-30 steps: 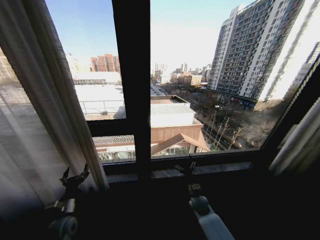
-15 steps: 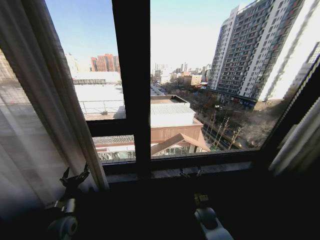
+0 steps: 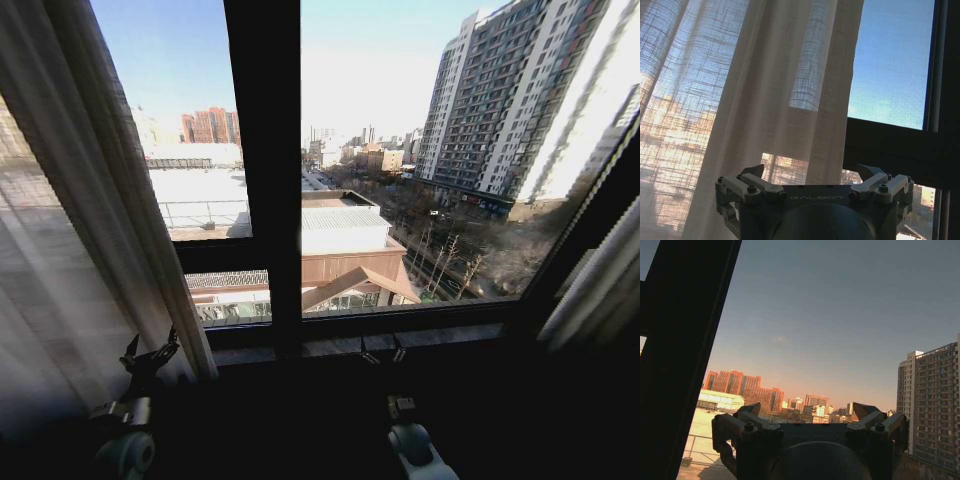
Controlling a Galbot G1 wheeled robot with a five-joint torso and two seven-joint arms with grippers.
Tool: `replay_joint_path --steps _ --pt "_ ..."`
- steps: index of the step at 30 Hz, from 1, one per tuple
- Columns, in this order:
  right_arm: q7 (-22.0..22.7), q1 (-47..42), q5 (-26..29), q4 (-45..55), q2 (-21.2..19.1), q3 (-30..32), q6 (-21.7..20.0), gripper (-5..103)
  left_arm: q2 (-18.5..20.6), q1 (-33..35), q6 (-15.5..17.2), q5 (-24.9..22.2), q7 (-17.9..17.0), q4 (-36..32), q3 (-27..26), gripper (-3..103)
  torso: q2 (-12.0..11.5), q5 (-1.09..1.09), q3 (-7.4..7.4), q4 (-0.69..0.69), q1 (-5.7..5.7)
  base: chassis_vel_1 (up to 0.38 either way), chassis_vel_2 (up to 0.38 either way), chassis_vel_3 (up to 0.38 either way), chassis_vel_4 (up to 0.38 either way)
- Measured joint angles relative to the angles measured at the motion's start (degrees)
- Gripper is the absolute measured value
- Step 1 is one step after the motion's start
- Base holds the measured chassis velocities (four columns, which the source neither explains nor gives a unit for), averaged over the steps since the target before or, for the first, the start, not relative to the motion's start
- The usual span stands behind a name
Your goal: Open the curtains by pulling them apart, changing their state from closed to fully open.
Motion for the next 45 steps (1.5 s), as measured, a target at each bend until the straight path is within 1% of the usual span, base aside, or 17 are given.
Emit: replay_joint_path --steps 3,6,8,9,11,12,15,16,17,19,20,24,27,32,45 --pt "0.4 0.7 -0.2 -0.6 0.2 0.0 -0.4 100 0.0 0.0 0.0 0.0 0.0 0.0 0.0 100 0.0 0.01 0.0 0.0 0.0 0.0 0.0 0.0 0.0" --pt "0.5 2.7 1.3 0.5 -0.1 -0.2 -2.2 100 0.0 0.0 0.0 0.0 0.0 0.0 0.0 100 0.0 0.01 0.0 -0.01 0.0 0.0 0.0 0.0 0.0" --pt "0.5 3.9 1.7 0.9 -0.4 -0.1 -2.4 100 0.0 0.0 0.0 0.0 0.0 0.0 0.0 100 0.0 0.0 0.0 0.01 0.0 0.0 0.0 0.0 0.0" --pt "0.4 4.9 2.0 1.2 -0.9 -0.1 -2.6 100 0.0 0.0 0.0 0.0 0.0 0.0 0.0 100 0.0 0.0 0.0 0.03 0.0 0.0 0.0 0.0 0.0" --pt "-0.1 6.8 2.7 1.5 -2.5 -0.1 -3.8 100 0.0 0.0 0.0 0.0 0.0 0.0 0.0 100 0.0 0.01 0.0 0.01 0.0 0.0 0.0 0.0 0.0" --pt "-0.1 6.8 2.7 1.5 -2.5 -0.1 -3.8 100 0.0 0.0 0.0 0.0 0.0 0.0 0.0 100 0.0 0.01 0.0 0.01 0.0 0.0 0.0 0.0 0.0" --pt "-0.4 8.5 3.4 1.6 -5.2 -0.4 -5.1 100 0.0 0.0 0.0 0.0 0.0 0.0 0.0 100 0.0 -0.01 0.0 0.0 0.0 0.0 0.0 0.0 0.0" --pt "0.0 8.4 3.8 2.2 -5.8 -0.6 -6.4 100 0.0 0.0 0.0 0.0 0.0 0.0 0.0 100 0.0 0.01 0.01 0.0 0.0 0.0 0.0 0.0 0.0" --pt "0.0 8.4 3.8 2.2 -5.8 -0.6 -6.4 100 0.0 0.0 0.0 0.0 0.0 0.0 0.0 100 0.0 0.01 0.01 0.0 0.0 0.0 0.0 0.0 0.0" --pt "1.4 7.5 5.0 3.6 -6.6 -1.1 -9.7 100 0.0 0.0 0.0 0.0 0.0 0.0 0.0 100 0.0 -0.01 0.0 0.0 0.0 0.0 0.0 0.0 0.0" --pt "2.2 6.7 5.3 4.1 -6.7 -1.3 -11.2 100 0.0 0.0 0.0 0.0 0.0 0.0 0.0 100 0.0 0.01 0.0 -0.01 0.0 0.0 0.0 0.0 0.0" --pt "3.1 5.2 6.2 5.3 -6.8 -1.3 -12.4 100 0.0 0.0 0.0 0.0 0.0 0.0 0.0 100 0.0 0.0 0.0 0.0 0.0 0.0 0.0 0.0 0.0" --pt "2.9 4.0 7.6 7.6 -7.5 -1.0 -13.6 100 0.0 0.0 0.0 0.0 0.0 0.0 0.0 100 0.0 0.0 0.0 0.0 0.0 0.0 0.0 0.0 0.0" --pt "2.8 3.3 8.3 9.7 -8.2 -0.5 -14.0 100 0.0 0.0 0.0 0.0 0.0 0.0 0.0 100 0.0 0.0 0.0 0.0 0.0 0.0 0.0 0.0 0.0" --pt "3.2 3.1 8.0 10.8 -8.1 -0.1 -14.2 100 0.0 0.0 0.0 0.0 0.0 0.0 0.0 100 0.0 0.0 0.0 0.0 0.0 0.0 0.0 0.0 0.0"
